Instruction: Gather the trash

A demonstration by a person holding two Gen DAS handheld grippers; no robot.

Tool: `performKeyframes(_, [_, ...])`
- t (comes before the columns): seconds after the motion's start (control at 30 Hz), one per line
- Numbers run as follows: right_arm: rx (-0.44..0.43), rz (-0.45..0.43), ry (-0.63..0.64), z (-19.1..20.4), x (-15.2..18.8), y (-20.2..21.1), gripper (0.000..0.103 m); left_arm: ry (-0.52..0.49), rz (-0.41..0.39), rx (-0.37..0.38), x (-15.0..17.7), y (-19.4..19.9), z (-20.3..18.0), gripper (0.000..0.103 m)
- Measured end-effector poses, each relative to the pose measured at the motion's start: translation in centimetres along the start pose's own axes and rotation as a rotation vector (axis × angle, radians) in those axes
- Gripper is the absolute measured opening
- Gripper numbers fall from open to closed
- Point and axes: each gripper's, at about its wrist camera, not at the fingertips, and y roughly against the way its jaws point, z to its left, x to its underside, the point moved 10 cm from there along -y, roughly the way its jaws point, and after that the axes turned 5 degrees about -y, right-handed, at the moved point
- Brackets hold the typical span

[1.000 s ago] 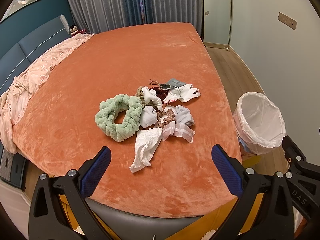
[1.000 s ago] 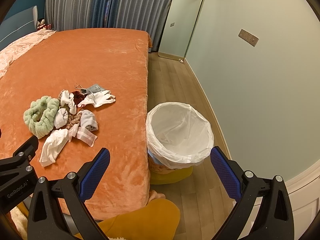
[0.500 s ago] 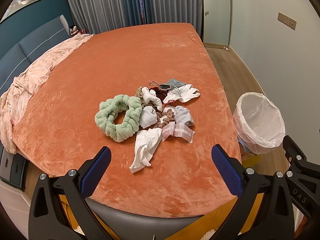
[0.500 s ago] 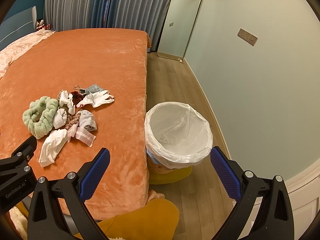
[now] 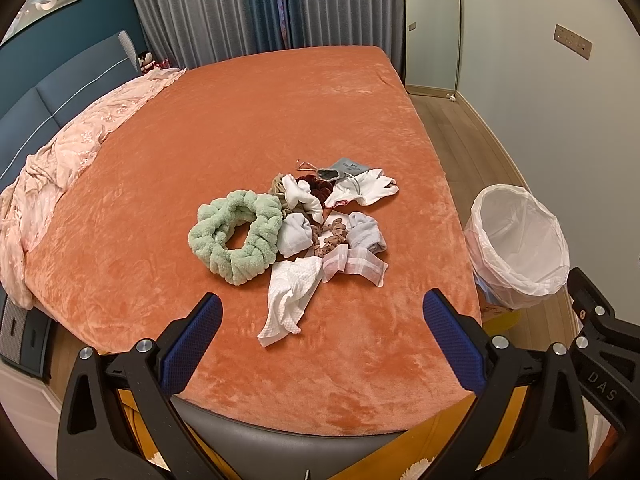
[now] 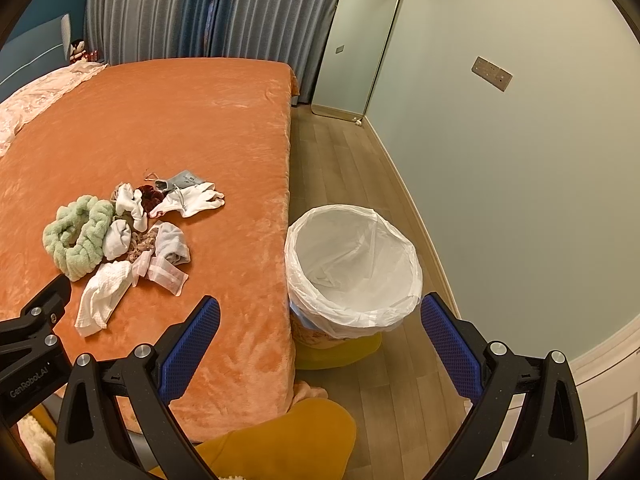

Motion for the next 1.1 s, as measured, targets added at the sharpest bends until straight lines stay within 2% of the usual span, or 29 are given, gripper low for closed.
performKeyframes(0.43, [0.013,-0.003,-0.015,-0.4,-0.1,0.0,0.096,-0.004,-0.003,0.002,-0.8,0.3,-0.5,0.096])
performKeyframes(1.1, [0.048,-0.014,-0.044,-0.9,-0.4,-0.3,0.096,-0.004,-0.042,0.069,-2.4,-1.0,-1.6,0.096])
